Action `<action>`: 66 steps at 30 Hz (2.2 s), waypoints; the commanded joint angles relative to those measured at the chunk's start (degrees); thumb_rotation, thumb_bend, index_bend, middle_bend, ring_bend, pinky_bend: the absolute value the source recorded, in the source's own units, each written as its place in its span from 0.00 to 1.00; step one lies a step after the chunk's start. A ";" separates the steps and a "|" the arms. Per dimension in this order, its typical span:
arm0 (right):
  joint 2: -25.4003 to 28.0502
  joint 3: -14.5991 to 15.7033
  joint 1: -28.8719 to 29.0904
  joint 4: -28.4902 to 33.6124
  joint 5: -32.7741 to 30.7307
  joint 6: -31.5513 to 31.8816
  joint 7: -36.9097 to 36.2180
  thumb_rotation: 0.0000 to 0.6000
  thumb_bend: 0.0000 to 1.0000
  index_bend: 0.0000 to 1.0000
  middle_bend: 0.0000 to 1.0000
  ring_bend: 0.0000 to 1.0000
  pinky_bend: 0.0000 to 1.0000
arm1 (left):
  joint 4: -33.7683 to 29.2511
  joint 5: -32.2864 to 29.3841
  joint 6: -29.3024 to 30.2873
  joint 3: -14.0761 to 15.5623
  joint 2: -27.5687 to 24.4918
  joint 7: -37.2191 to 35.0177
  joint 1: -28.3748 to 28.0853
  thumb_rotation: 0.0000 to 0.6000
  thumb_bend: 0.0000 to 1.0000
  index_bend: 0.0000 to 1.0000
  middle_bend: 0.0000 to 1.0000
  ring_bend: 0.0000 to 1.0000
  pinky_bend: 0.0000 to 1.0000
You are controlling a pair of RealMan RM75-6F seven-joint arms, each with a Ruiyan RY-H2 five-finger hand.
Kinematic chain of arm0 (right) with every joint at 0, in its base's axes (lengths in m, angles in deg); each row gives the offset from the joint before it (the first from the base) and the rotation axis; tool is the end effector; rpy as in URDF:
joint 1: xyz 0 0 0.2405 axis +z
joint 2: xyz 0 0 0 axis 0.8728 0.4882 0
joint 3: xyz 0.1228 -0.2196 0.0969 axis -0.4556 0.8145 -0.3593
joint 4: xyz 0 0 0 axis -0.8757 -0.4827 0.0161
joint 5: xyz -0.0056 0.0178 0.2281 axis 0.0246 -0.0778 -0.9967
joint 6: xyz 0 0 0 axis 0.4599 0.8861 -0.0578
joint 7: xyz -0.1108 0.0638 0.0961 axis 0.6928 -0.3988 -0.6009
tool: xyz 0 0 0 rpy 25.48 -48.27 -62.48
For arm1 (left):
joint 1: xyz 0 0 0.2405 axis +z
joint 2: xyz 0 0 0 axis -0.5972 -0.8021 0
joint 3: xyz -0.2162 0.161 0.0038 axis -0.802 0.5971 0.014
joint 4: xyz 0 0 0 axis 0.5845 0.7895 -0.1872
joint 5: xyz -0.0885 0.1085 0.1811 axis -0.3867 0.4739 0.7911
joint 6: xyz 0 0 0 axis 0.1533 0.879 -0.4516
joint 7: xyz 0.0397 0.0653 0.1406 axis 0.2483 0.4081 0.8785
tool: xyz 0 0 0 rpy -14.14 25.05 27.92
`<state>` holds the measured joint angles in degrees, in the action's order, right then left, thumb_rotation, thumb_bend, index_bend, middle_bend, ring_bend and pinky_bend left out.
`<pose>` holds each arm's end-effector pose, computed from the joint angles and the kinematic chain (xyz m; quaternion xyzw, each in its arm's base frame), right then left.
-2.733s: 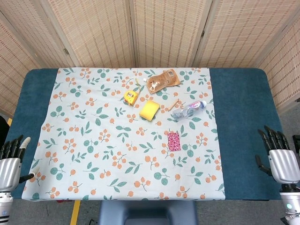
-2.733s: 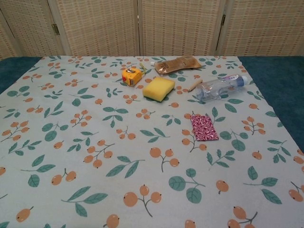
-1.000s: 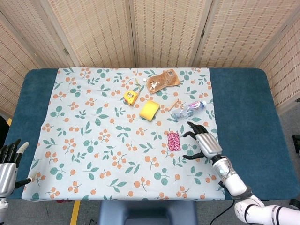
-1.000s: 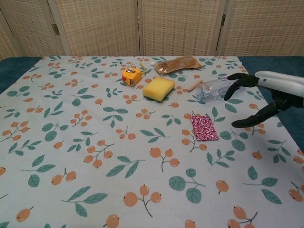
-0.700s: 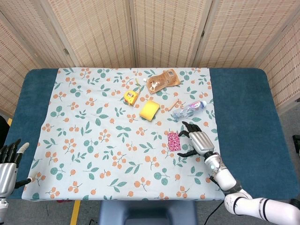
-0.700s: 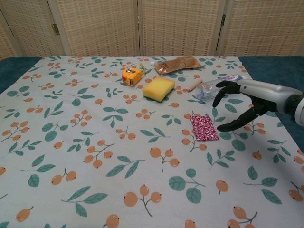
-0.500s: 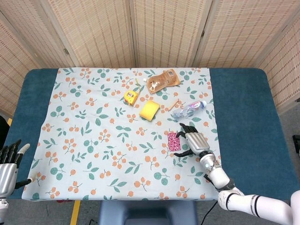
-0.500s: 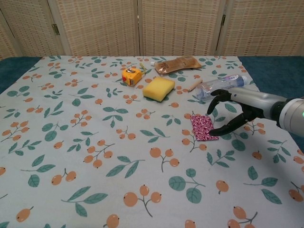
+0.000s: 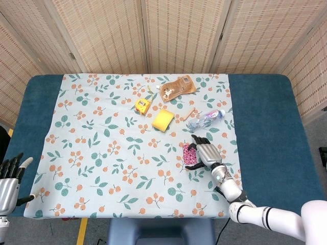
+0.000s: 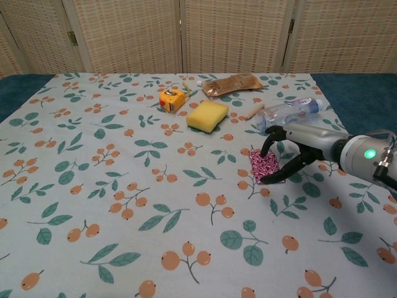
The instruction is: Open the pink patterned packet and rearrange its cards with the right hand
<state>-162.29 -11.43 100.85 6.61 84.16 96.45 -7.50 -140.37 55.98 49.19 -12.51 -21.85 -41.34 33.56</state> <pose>-0.1986 -0.3584 -0.0815 0.6959 -0.5234 0.2989 0.3904 -0.3491 0.1856 0.1385 -0.5955 -0.3758 -0.3636 0.6098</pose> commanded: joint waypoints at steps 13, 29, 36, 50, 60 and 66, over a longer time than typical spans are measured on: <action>-2.33 1.87 1.63 -2.89 -1.32 1.08 3.94 0.66 0.14 0.30 0.00 0.00 0.00 | 0.14 -0.24 -0.36 -0.07 0.07 0.20 -0.08 1.00 0.26 0.16 0.00 0.03 0.00; 0.72 7.11 -2.27 4.70 4.27 4.96 3.82 0.66 0.14 0.30 0.00 0.00 0.00 | 0.12 0.14 -0.59 0.14 0.38 0.38 -0.20 1.00 0.26 0.17 0.00 0.03 0.00; 2.43 10.04 -4.71 9.08 8.25 7.35 3.66 0.66 0.14 0.30 0.00 0.00 0.00 | 0.20 0.33 -0.72 0.18 0.59 0.41 -0.34 1.00 0.26 0.17 0.00 0.03 0.00; 5.93 12.15 -8.28 14.46 13.16 10.79 2.79 0.66 0.14 0.30 0.00 0.00 0.00 | 0.65 0.74 -0.68 0.44 1.05 -0.19 -0.32 1.00 0.26 0.17 0.00 0.03 0.00; 4.55 11.17 -7.79 12.30 11.63 9.10 4.35 0.65 0.14 0.30 0.00 0.00 0.00 | 0.83 0.89 -0.08 0.64 0.95 -0.64 0.14 1.00 0.26 0.17 0.00 0.03 0.00; 4.89 12.14 -8.37 13.26 12.14 9.05 5.09 0.65 0.14 0.30 0.00 0.00 0.00 | 0.99 0.82 -0.10 0.65 0.99 -0.83 0.22 1.00 0.26 0.17 0.00 0.03 0.00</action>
<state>-157.53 0.55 92.62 19.65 96.12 105.41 -2.43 -139.38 56.81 49.09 -11.86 -20.83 -42.16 33.77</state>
